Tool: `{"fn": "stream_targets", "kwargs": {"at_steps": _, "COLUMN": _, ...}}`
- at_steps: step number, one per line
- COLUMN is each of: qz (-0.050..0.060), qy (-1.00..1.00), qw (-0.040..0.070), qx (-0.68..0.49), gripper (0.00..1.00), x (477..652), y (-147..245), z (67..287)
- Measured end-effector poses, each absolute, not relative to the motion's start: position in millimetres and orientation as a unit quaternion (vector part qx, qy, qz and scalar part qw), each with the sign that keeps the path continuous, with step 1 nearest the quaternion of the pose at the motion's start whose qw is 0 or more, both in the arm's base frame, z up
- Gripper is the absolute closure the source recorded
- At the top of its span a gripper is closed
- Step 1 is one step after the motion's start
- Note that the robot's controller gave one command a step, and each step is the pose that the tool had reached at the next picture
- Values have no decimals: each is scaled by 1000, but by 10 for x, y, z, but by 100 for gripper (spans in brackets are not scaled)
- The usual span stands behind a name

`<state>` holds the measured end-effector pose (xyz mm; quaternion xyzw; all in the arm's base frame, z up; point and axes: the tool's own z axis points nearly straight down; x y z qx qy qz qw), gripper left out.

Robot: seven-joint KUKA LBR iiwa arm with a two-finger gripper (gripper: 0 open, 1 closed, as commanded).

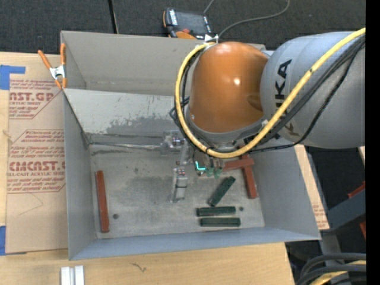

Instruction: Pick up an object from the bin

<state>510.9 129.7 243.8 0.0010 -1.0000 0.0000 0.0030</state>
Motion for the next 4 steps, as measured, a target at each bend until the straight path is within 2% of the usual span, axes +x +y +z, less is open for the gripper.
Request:
{"fn": "stream_targets", "kwargs": {"at_steps": 1, "qz": 0, "qy": -1000, "qw": 4, "qx": 15, "gripper": 0, "x": 4972, "y": 509, "z": 1653}}
{"fn": "stream_targets", "kwargs": {"at_steps": 2, "qz": 0, "qy": -998, "qw": -3, "qx": 55, "gripper": 0, "x": 4859, "y": -306, "z": 672}}
{"fn": "stream_targets", "kwargs": {"at_steps": 3, "qz": -1, "qy": -998, "qw": 0, "qx": 58, "gripper": 100, "x": 4846, "y": -269, "z": 694}}
{"fn": "stream_targets", "kwargs": {"at_steps": 4, "qz": 0, "qy": -999, "qw": -5, "qx": 52, "gripper": 100, "x": 4899, "y": -284, "z": 2181}}
